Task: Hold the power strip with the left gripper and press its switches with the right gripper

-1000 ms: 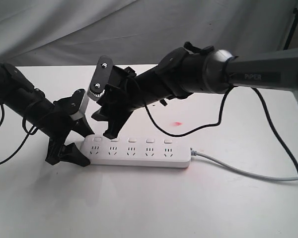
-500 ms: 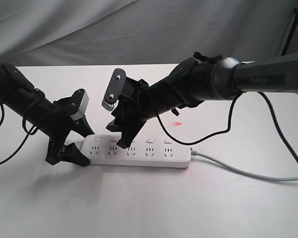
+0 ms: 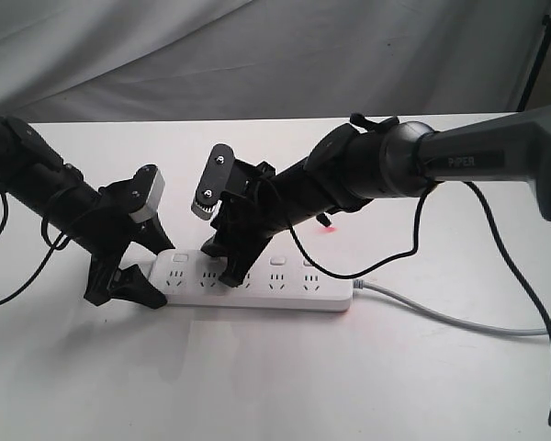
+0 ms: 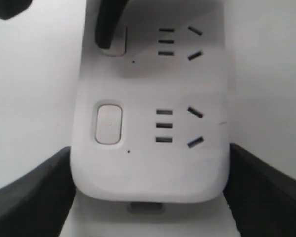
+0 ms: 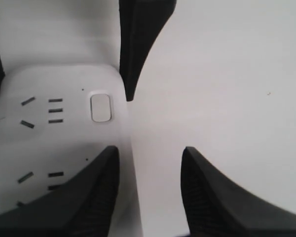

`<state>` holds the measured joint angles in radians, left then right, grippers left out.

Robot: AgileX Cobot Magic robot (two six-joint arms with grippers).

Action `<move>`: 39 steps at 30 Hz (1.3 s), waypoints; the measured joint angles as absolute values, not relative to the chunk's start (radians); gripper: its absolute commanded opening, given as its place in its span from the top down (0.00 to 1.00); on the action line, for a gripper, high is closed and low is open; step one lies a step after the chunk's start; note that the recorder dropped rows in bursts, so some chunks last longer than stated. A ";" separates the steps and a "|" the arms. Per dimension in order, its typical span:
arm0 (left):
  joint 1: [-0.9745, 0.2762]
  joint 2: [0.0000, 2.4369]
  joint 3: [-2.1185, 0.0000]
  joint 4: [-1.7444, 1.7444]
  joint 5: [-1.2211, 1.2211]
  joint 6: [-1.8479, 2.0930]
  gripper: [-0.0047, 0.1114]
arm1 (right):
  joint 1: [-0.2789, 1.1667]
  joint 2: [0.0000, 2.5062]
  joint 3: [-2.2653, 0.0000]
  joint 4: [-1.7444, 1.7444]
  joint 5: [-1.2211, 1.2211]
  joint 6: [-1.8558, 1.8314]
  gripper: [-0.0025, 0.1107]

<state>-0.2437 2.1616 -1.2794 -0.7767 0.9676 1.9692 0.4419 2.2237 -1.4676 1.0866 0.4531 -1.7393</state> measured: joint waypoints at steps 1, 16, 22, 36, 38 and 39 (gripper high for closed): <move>-0.244 2.162 -1.279 -0.777 0.968 1.969 0.47 | 0.442 2.224 -1.468 1.087 0.453 -1.739 0.64; -0.244 2.162 -1.279 -0.777 0.968 1.969 0.47 | 0.442 2.231 -1.468 1.088 0.453 -1.743 0.64; -0.244 2.162 -1.279 -0.777 0.968 1.969 0.47 | 0.442 2.232 -1.468 1.092 0.453 -1.747 0.64; -0.244 2.162 -1.279 -0.777 0.968 1.971 0.47 | 0.442 2.232 -1.468 1.086 0.449 -1.752 0.64; -0.244 2.162 -1.279 -0.777 0.968 1.971 0.47 | 0.442 2.232 -1.468 1.084 0.449 -1.752 0.64; -0.244 2.162 -1.279 -0.777 0.968 1.971 0.47 | 0.442 2.232 -1.468 1.084 0.449 -1.752 0.64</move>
<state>-0.2437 2.1616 -1.2794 -0.7767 0.9676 1.9711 0.4419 2.2319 -1.4676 1.0845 0.4492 -1.7523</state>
